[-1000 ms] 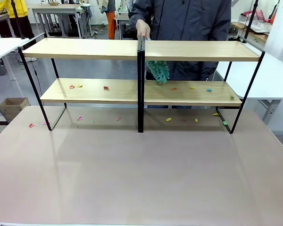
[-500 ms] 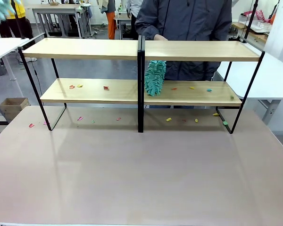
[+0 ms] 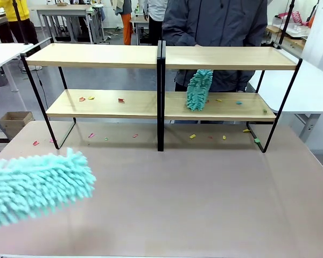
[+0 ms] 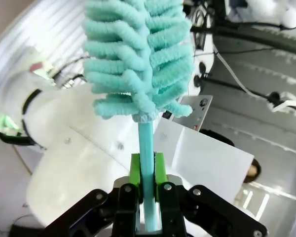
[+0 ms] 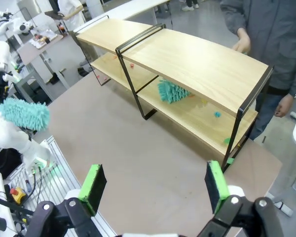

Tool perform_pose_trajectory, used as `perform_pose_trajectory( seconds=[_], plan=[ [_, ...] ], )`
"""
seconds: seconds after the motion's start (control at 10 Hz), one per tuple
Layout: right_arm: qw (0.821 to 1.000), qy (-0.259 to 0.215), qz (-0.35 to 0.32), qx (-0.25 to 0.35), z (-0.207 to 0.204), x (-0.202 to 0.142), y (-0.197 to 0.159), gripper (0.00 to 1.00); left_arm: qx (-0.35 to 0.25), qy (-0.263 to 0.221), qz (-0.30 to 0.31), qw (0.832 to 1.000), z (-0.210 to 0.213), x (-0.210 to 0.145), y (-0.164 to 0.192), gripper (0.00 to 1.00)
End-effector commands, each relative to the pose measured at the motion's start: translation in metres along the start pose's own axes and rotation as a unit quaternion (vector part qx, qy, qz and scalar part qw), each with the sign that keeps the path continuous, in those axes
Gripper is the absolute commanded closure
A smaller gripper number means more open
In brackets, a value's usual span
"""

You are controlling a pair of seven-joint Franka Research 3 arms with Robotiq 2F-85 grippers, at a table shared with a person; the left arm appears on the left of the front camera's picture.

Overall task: Clean the shelves.
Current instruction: Clean another randomly selected level of the Shelf with the Duster.

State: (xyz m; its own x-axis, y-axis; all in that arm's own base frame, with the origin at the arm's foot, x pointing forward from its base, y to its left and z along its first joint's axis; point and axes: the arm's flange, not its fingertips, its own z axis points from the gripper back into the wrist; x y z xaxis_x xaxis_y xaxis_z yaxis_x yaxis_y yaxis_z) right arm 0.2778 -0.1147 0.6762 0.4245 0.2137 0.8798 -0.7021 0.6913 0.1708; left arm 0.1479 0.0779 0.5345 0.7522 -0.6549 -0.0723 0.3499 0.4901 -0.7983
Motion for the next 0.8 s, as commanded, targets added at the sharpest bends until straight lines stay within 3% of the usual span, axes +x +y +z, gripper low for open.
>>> perform_pose_trajectory(
  seconds=[0.0,0.1,0.2,0.3,0.5,0.7],
  plan=[
    [1.0,0.001,0.001,0.002,0.001,0.001,0.001,0.0,-0.012,-0.015,0.014,1.0,-0.009,0.036,-0.01,0.87],
    [1.0,0.001,0.001,0.002,0.001,0.001,0.001,0.0,0.0,0.0,0.0,1.0,0.0,0.0,0.0,0.87],
    [1.0,0.001,0.001,0.002,0.001,0.001,0.001,0.0,0.0,0.0,0.0,1.0,0.0,0.0,0.0,0.87],
    [1.0,0.001,0.001,0.002,0.001,0.001,0.001,0.0,-0.005,0.008,0.01,1.0,-0.015,0.026,0.0,0.87],
    [1.0,0.001,0.001,0.002,0.001,0.001,0.001,0.0,0.026,-0.1,0.013,0.995,-0.05,0.088,-0.008,0.87],
    [1.0,0.001,0.001,0.002,0.001,0.001,0.001,0.0,0.075,-0.122,0.026,0.989,-0.08,0.141,-0.013,0.87]
  ],
)
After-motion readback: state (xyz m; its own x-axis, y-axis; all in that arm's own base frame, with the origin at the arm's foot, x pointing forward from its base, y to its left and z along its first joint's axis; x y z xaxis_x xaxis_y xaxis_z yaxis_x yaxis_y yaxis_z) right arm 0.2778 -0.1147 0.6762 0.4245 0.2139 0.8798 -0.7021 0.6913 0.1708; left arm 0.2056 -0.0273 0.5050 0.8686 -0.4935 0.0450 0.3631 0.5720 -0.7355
